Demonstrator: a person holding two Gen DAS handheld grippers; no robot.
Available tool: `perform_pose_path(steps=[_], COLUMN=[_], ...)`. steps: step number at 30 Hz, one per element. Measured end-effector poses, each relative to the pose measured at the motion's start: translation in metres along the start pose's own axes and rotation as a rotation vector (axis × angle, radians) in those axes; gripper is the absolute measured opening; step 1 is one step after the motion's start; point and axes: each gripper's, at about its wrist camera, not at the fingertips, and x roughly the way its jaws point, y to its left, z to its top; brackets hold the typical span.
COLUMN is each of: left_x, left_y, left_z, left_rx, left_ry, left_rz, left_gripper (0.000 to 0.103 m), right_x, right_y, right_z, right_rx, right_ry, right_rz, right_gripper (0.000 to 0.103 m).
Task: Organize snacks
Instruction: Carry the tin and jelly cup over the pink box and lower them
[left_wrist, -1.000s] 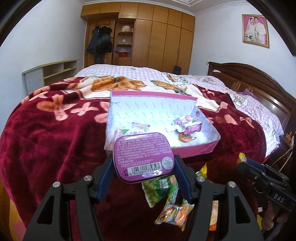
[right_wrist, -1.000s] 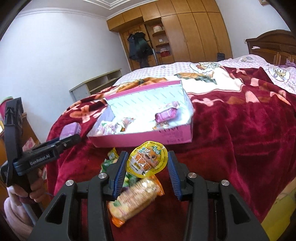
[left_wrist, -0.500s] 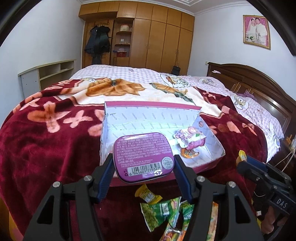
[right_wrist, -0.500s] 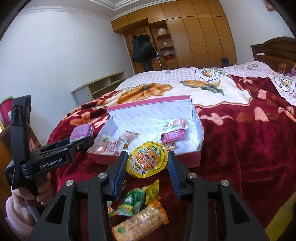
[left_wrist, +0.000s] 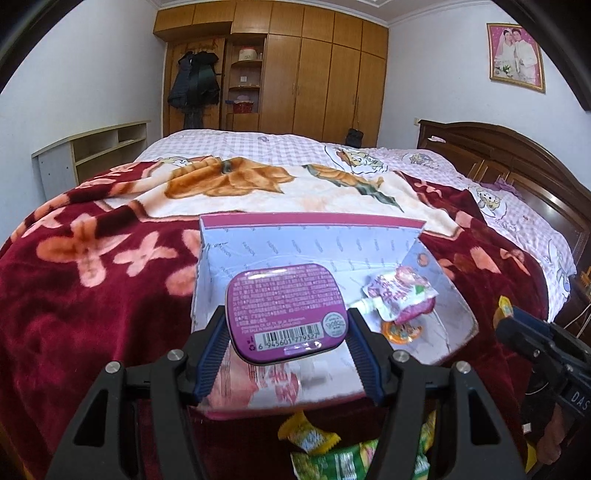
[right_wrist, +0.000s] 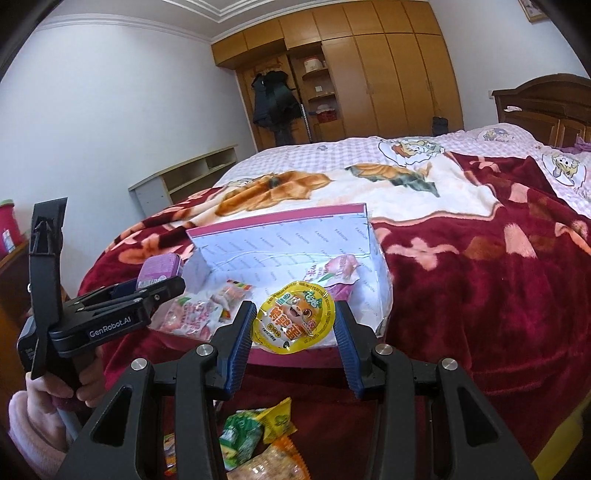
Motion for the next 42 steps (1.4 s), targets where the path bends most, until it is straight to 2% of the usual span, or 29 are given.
perform_pose_path(steps=[15,22,26,42], left_x=[0.064,0.087,0.099,0.098], left_y=[0.006,0.006,0.01,0.006], left_z=[0.008,0.008,0.006,0.002], left_rx=[-0.003,0.031,0.019,0.035], left_ry=[0.051,0.065,0.1,0.103], left_rz=[0.023,0.076,0.086,0.086], left_gripper=[0.065,0.065,0.066,0.067], right_x=[0.042,0.054,0.059,0.065], right_y=[-0.023,-0.03,-0.029,-0.023], right_z=[-0.002,-0.004,-0.005,-0.01], right_rx=[0.028,0.031,0.017,-0.015], right_ry=[0.031,0.035,0.035,0.022], right_rz=[-0.052,-0.073,-0.074,-0.082], right_gripper=[0.044,0.044,0.044,0.044])
